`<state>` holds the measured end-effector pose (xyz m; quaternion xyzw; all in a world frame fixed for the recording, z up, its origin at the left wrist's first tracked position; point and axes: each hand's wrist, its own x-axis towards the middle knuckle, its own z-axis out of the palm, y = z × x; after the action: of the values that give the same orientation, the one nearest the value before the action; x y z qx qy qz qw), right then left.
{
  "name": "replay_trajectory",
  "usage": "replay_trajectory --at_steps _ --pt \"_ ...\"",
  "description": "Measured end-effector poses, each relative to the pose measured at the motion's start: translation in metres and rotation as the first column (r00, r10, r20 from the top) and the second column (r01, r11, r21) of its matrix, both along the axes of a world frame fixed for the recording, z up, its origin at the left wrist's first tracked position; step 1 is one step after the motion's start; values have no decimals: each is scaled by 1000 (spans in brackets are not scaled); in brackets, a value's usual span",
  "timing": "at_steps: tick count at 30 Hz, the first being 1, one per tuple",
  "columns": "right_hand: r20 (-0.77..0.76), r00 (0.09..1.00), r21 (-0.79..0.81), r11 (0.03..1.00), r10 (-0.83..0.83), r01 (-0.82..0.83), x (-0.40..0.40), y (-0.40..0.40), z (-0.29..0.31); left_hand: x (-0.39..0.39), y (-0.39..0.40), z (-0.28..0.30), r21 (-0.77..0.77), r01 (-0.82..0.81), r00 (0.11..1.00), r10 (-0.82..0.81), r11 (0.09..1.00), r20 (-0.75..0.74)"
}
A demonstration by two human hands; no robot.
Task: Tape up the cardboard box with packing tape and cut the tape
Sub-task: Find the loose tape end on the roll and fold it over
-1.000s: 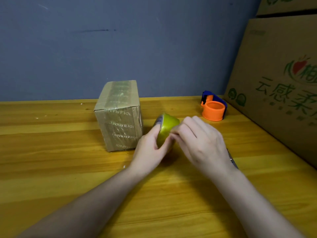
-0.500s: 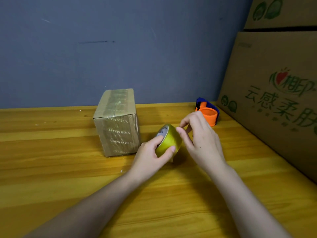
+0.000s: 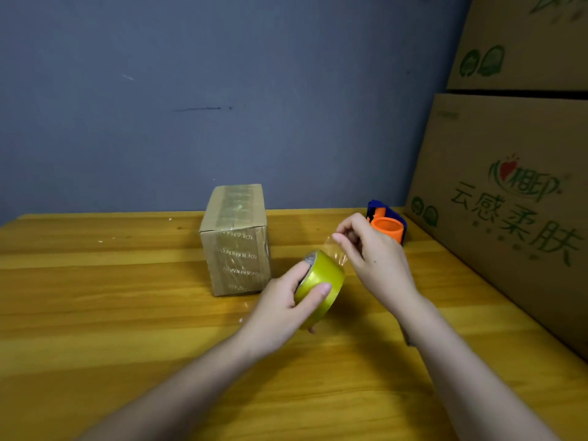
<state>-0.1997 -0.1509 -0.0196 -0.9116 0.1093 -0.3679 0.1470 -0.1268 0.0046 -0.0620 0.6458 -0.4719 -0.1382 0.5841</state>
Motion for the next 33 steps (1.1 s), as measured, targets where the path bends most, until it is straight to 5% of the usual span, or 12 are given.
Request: replay_trajectory --at_steps 3,9,13,18,23,27,30,33 --pt "49 999 -14 1000 -22 23 -3 5 3 0 4 3 127 -181 944 136 975 301" --pt "79 996 -231 971 -40 58 -8 10 9 -9 -6 17 39 -74 994 77 996 -80" --pt "134 990 -186 981 -38 63 -12 13 15 -4 -13 21 63 -14 959 31 998 -280" --pt "153 988 -314 949 26 23 -18 24 29 4 -14 10 290 -292 954 257 911 154" --pt "167 985 -406 913 50 22 -19 31 42 0 -16 22 204 -26 923 102 979 -370" --pt "84 996 -253 967 -8 29 -12 25 49 -7 -9 19 132 136 823 -38 982 -566" --pt "31 999 48 998 35 -36 -4 7 49 -11 -2 17 28 126 824 -89 992 -560" --pt "52 998 147 988 32 -39 -2 -6 43 -16 3 16 -4 105 876 -95 994 -473"
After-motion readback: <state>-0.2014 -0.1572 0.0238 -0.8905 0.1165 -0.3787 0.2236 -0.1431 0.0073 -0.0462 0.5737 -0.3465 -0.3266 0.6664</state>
